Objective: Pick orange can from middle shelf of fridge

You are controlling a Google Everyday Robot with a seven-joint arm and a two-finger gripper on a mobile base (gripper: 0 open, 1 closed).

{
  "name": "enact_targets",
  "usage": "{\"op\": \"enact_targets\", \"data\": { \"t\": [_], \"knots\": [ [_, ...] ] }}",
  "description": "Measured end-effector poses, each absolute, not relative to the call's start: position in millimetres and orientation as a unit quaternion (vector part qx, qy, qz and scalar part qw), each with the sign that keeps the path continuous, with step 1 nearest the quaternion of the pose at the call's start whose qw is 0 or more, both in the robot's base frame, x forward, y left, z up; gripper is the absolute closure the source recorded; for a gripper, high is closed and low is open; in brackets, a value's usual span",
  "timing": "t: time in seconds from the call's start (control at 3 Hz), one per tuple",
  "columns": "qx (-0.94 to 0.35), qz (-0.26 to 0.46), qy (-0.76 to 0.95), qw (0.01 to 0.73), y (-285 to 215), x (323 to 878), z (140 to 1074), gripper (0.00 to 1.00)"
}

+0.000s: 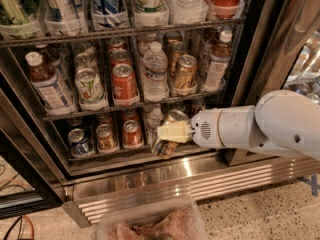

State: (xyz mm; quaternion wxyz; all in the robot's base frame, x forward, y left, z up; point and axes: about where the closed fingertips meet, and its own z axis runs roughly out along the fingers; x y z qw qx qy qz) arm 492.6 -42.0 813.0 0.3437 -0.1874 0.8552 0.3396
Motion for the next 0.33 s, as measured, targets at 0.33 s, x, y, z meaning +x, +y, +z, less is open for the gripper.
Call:
{"op": "enact_targets", "data": {
  "t": [0.33],
  "knots": [
    [-0.189, 0.343, 0.855, 0.339, -39.0, 489.1, 811.8, 1.00]
  ]
}}
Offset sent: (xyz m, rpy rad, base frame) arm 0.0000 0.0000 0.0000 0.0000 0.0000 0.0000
